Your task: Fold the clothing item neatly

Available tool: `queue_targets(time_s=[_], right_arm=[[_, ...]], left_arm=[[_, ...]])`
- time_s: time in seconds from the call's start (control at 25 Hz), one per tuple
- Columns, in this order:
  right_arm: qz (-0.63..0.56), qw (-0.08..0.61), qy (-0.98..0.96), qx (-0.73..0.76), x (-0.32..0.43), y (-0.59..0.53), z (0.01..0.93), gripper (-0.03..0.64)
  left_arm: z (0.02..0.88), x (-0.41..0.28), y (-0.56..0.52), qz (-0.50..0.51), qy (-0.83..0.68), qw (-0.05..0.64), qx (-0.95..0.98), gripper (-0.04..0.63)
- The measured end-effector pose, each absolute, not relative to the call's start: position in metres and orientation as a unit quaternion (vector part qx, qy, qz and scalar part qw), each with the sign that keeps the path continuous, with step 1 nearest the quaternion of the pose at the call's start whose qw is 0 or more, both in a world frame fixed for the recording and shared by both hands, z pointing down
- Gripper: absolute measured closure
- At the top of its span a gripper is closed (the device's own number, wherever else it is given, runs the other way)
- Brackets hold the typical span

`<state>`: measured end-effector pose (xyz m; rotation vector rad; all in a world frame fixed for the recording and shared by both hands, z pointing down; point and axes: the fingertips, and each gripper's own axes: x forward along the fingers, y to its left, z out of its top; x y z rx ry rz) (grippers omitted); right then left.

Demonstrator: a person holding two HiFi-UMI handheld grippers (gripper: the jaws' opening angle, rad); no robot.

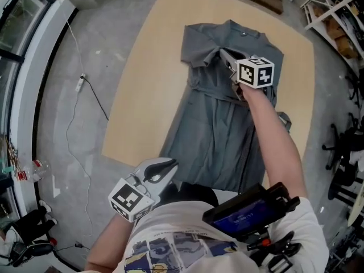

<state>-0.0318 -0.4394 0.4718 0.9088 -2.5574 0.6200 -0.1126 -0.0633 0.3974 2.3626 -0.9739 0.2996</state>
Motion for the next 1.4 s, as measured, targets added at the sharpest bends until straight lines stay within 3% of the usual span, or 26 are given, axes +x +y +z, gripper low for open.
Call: queue_targets(time_s=[0.76,1.4], right_arm=[[0.252,0.141,-0.846,0.448,0.173,-0.451,0.482,0.595],[0.270,0.191,-0.840,0.429,0.218,-0.439,0.544,0.594]], left_arm=[[0.400,-0.038,-0.092,0.141,-0.285,0.276,0.907,0.560],[0.409,0.002,-0.109,0.154,-0.283,0.285,0.903,0.560]])
